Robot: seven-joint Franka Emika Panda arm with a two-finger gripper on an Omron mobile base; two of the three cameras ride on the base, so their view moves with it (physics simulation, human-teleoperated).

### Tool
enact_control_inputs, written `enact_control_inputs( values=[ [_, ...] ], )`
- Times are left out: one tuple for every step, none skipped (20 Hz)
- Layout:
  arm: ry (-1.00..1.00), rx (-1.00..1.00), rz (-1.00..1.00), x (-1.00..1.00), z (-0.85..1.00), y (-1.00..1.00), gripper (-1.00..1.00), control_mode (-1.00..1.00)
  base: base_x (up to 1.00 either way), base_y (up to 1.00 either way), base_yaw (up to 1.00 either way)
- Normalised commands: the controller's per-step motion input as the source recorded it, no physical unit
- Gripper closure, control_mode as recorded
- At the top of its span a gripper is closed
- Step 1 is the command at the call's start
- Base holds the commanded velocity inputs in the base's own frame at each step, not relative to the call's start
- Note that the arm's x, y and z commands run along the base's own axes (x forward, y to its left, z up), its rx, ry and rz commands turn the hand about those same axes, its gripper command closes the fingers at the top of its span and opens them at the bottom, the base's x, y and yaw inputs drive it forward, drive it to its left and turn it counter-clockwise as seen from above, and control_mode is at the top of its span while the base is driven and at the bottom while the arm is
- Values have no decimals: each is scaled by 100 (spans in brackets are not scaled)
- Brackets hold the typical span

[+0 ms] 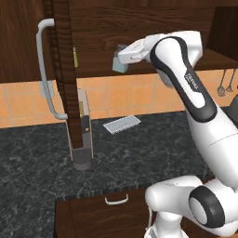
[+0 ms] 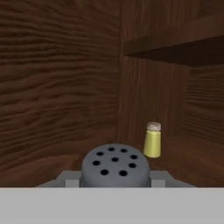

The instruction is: Put the shaker and condiment bottle from the counter next to their counterparts in the cabinet.

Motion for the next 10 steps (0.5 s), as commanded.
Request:
enact_control_inputs(
  values=[
    [18, 0, 0, 44, 0, 0, 100, -100, 0, 0, 0],
    [22, 0, 0, 55, 0, 0, 100, -100, 0, 0, 0],
    [18, 0, 0, 59, -1, 0, 100, -100, 0, 0, 0],
    [9, 0, 0, 21, 0, 0, 100, -100, 0, 0, 0],
    [0, 0, 0, 0, 0, 0, 100, -100, 0, 0, 0],
    [0, 0, 0, 11, -7, 0, 100, -100, 0, 0, 0],
    [-4, 5, 1, 65, -41, 0, 100, -100, 0, 0, 0],
    [-8, 11, 3, 87, -43, 0, 100, -100, 0, 0, 0],
    [-10, 15, 4, 84, -27, 0, 100, -100, 0, 0, 0],
    [-8, 13, 4, 67, -12, 0, 100, -100, 0, 0, 0]
  ],
)
